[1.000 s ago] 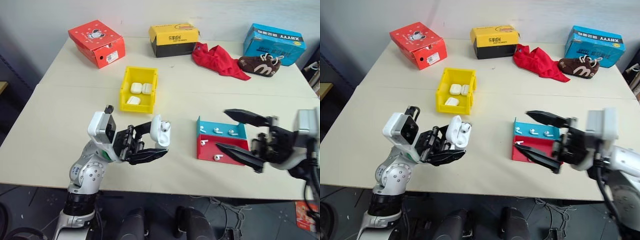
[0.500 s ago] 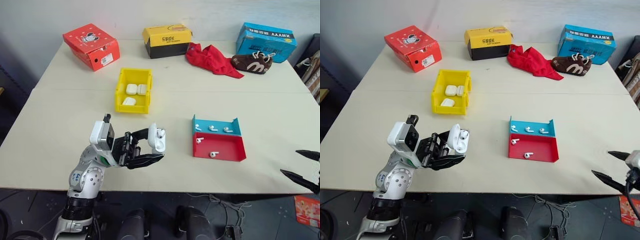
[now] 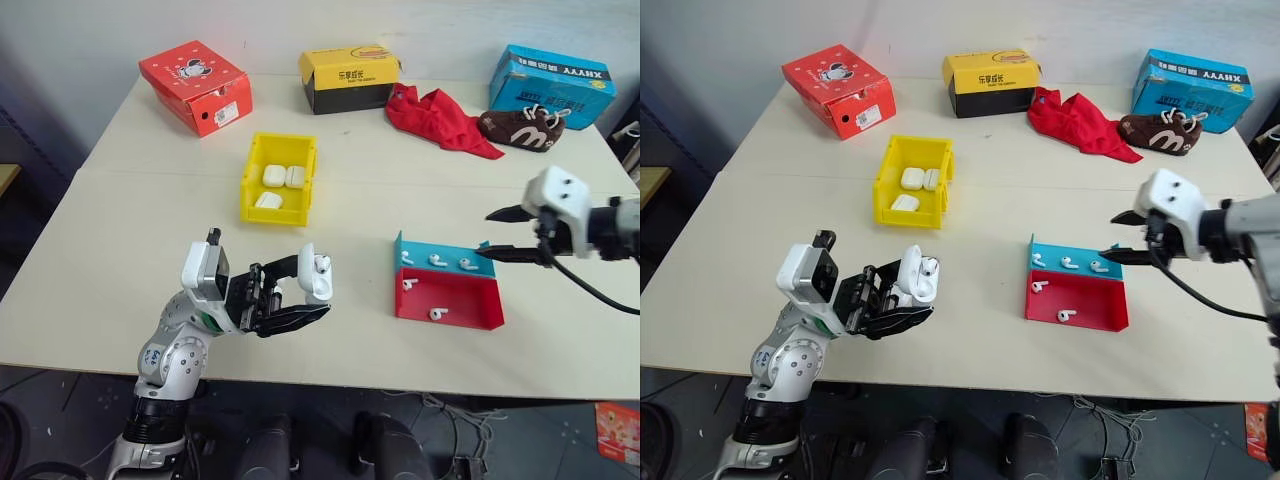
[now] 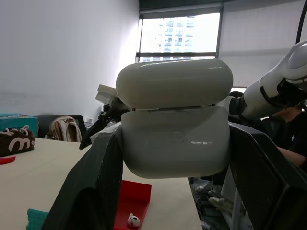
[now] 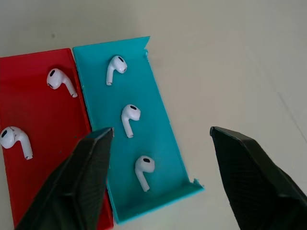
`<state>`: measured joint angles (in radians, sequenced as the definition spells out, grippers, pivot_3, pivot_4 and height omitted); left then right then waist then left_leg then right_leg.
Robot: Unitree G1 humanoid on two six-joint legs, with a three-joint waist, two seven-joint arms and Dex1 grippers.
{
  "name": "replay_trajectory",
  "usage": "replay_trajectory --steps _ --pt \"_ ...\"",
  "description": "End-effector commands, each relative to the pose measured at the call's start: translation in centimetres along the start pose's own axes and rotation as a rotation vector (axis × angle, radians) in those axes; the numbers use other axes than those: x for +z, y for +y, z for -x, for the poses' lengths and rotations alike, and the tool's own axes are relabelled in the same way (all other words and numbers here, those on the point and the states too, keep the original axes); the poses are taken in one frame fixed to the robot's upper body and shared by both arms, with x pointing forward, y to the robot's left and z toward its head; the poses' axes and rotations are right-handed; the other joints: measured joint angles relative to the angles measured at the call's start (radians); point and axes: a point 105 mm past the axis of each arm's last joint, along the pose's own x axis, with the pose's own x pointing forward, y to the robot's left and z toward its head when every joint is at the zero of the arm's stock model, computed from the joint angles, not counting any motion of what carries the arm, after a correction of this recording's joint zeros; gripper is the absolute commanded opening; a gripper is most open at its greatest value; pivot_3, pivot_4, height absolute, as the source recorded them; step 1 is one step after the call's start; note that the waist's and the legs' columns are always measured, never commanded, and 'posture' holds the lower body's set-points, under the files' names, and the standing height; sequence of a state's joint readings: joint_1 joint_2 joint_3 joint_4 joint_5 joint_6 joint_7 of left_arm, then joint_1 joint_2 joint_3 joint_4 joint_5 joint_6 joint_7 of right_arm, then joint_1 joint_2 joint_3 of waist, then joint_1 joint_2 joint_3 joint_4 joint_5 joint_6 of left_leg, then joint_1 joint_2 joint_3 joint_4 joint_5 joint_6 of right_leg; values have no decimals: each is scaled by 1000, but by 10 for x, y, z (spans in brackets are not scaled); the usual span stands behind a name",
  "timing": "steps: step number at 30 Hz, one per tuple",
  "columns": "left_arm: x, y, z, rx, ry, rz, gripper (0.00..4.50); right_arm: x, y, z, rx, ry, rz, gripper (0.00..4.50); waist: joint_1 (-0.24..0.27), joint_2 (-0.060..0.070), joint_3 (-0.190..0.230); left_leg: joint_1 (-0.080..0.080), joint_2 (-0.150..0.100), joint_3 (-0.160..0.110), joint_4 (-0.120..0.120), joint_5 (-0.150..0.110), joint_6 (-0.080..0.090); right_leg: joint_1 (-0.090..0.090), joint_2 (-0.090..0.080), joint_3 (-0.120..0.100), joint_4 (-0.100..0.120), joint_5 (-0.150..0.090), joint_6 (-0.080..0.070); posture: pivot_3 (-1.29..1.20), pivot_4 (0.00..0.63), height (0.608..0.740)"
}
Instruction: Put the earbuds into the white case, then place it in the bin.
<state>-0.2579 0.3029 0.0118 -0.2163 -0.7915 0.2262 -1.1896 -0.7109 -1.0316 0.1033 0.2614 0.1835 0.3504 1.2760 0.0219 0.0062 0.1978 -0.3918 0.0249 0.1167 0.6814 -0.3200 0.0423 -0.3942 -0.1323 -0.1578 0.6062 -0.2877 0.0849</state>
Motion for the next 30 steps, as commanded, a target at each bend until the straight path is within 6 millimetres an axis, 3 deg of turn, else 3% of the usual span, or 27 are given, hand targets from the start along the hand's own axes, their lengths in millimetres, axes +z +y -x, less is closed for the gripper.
replay_trajectory --steps 1,2,16,30 --pt "6 -8 -7 -33 -6 -17 2792 -2 -10 -8 8 88 54 2137 0 0 0 0 0 0 0 0 0 0 0 0 0 0 0 0 150 740" --pt "6 -8 -7 -34 -6 -15 2792 -4 -11 -12 20 127 67 1839 0 0 0 0 0 0 0 0 0 0 0 0 1 0 0 0 150 740" --pt "6 -11 -6 -5 8 -15 2792 -24 -4 -39 172 333 63 1839 -12 0 0 0 0 2 0 1 0 0 2 0 3 1 1 0 150 740" --pt "3 -12 0 -5 20 -19 2792 -33 -6 -46 192 423 89 1839 -26 0 0 1 1 2 0 1 -1 0 2 1 4 1 1 0 150 740"
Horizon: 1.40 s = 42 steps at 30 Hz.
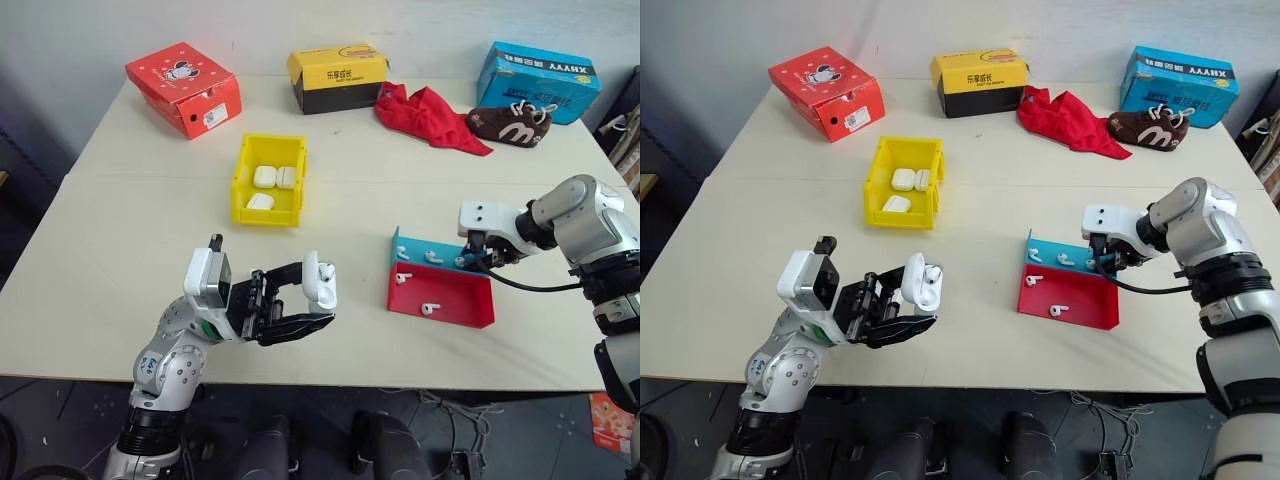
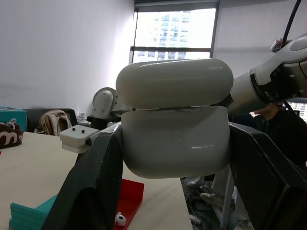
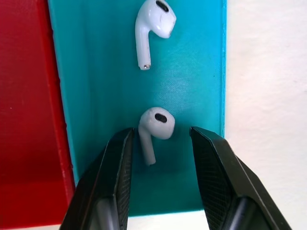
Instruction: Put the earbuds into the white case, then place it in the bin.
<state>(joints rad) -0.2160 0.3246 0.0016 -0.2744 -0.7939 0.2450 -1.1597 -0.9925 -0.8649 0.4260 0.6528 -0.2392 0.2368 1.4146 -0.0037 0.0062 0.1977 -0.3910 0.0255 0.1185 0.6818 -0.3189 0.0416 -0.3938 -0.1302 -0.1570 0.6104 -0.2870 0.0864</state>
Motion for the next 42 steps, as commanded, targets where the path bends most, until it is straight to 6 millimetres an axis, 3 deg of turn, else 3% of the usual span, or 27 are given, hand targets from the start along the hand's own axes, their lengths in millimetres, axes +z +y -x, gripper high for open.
replay_trajectory --steps 1,16,19,21,31,34,37,42 --pt "5 -4 0 -16 -5 -32 2792 2 -2 3 -3 2 10 1839 0 0 0 0 0 0 0 0 0 0 0 0 0 0 0 0 150 740" --pt "3 -5 1 -15 -3 -28 2792 -5 3 -4 11 30 20 1839 0 0 0 1 0 0 0 1 0 0 0 0 0 0 0 0 150 740" --pt "3 -6 1 -15 -2 -29 2792 -6 5 -5 20 31 17 1261 0 0 0 1 0 0 0 1 0 1 0 0 0 0 0 0 150 740" --pt "3 -5 1 -15 -1 -28 2792 -6 5 -5 27 30 15 616 -1 -1 0 1 0 0 0 1 0 1 0 0 0 0 0 0 150 740" --pt "3 -5 1 -16 -4 -29 2792 -4 2 -3 2 -3 3 487 0 -1 0 2 0 0 0 1 -1 1 -1 0 0 0 0 0 150 740" --pt "4 -5 0 -15 -9 -31 2792 3 -5 10 -37 -58 0 487 0 -1 0 2 0 0 0 1 -1 1 -1 0 0 0 0 0 150 740" --pt "7 -4 -1 -14 -24 -37 2792 23 -13 42 -67 -211 -18 487 0 0 0 1 0 0 0 1 0 0 -1 0 0 0 0 0 150 740" --pt "12 3 -5 -15 -55 -49 2792 64 11 85 59 -660 39 487 2 0 0 0 0 -1 0 1 0 0 -1 0 0 0 0 0 150 740"
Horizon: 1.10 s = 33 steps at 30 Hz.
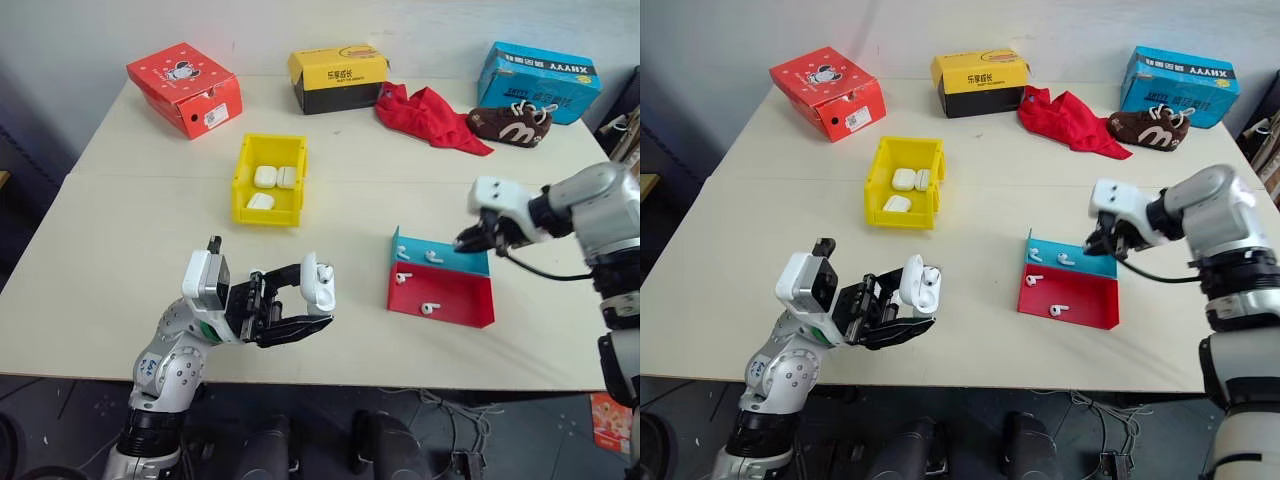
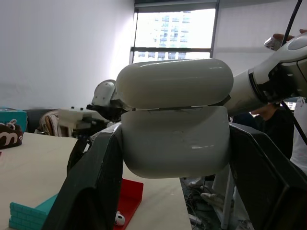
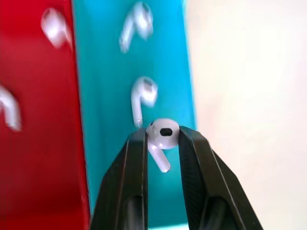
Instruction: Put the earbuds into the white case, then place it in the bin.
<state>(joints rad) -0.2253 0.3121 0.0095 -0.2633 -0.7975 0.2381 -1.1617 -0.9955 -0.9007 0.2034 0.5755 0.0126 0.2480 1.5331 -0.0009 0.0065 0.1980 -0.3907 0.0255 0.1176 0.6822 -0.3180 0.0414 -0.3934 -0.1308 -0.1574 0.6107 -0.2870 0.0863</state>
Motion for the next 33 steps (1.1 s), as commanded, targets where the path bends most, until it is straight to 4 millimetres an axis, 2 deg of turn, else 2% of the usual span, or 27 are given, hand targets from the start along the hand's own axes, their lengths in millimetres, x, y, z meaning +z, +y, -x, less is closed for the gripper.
replay_trajectory --steps 1,2,6,8,11,14,17,28,33 --pt "11 1 -7 -29 -38 -41 2792 53 19 25 100 -414 -20 487 -1 0 0 0 0 0 0 0 0 0 0 0 0 0 0 0 150 740" --pt "11 3 -9 -35 -42 -46 2792 69 24 30 120 -560 -57 487 0 -1 0 0 0 0 0 0 0 1 0 0 0 0 0 0 150 740" --pt "15 13 -19 -42 -59 -58 2792 103 50 36 228 -882 -279 487 0 -1 0 0 0 -2 0 0 0 2 0 -1 1 0 0 0 150 740" --pt "17 17 -25 -47 -71 -70 2792 115 65 37 309 -985 -377 487 0 -1 0 0 0 -2 0 0 0 1 -1 0 2 0 0 0 150 740" --pt "21 24 -34 -44 -95 -84 2792 130 88 32 386 -1072 -434 487 0 -1 0 0 0 -3 0 0 0 1 -1 -1 2 0 0 0 150 740" --pt "23 31 -39 -10 -120 -95 2792 140 106 27 422 -1103 -446 487 1 -1 0 -1 0 -3 0 0 1 1 -1 -1 1 0 0 0 150 740" --pt "19 36 -44 11 -126 -100 2792 141 123 20 448 -1078 -447 487 3 -1 0 -1 -1 -3 0 0 1 1 -1 -1 1 0 0 0 150 740" --pt "12 36 -49 6 -115 -114 2792 144 127 17 431 -1097 -483 487 0 -1 0 -1 -2 -1 0 -1 4 0 -1 0 0 2 2 0 150 740" --pt "10 36 -49 8 -119 -112 2792 144 129 10 435 -1071 -482 487 1 -1 0 -1 -2 -1 0 -1 4 0 -1 1 0 2 2 0 150 740"
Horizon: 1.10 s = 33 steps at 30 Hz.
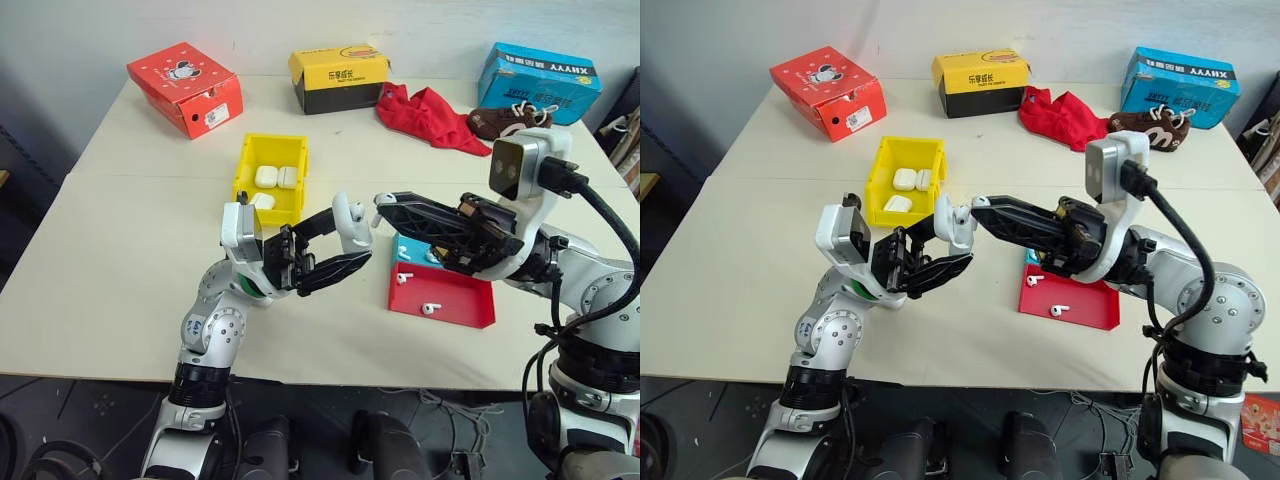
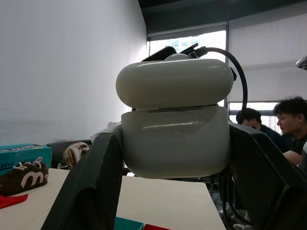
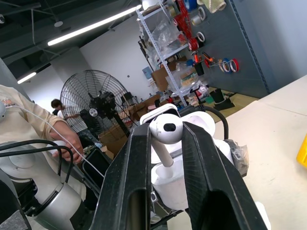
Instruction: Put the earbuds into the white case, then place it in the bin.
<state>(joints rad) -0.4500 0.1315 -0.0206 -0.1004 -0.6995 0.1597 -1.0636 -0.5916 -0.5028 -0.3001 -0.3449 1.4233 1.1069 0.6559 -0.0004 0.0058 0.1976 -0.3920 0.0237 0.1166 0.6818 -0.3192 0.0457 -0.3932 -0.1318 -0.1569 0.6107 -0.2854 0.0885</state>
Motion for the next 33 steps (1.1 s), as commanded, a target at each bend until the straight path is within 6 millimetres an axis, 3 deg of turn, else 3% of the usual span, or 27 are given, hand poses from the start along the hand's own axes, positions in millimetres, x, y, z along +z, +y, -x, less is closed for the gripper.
replay_trajectory --steps 1,14,18,26,31,33 --pt "2 -3 -4 -25 -11 -23 2792 -1 7 -3 25 12 31 487 1 0 0 0 0 0 0 0 0 0 0 0 0 0 0 0 150 740" --pt "1 -2 -6 -20 -17 -29 2792 -26 -1 -4 -1 109 22 487 1 0 0 -1 0 0 0 -1 1 0 0 0 -1 0 1 0 150 740" --pt "1 -5 -6 -30 -16 -27 2792 -33 5 -1 23 162 16 1792 2 0 0 -1 0 0 0 -1 1 0 0 0 -2 1 1 0 150 740" --pt "-5 -3 7 -11 98 -58 2792 -22 10 27 -66 207 74 4455 7 0 0 -2 0 -1 0 -1 2 0 -1 0 -5 1 2 0 150 740" --pt "-29 22 22 119 430 -185 2792 -10 10 40 -142 250 200 4455 13 0 0 -2 0 0 -1 -1 2 0 -1 0 -9 1 2 0 150 740" --pt "-33 23 23 96 514 -217 2792 -12 9 37 -148 327 293 4075 16 -1 0 -2 0 0 -1 -2 2 0 -1 0 -9 1 2 0 150 740"
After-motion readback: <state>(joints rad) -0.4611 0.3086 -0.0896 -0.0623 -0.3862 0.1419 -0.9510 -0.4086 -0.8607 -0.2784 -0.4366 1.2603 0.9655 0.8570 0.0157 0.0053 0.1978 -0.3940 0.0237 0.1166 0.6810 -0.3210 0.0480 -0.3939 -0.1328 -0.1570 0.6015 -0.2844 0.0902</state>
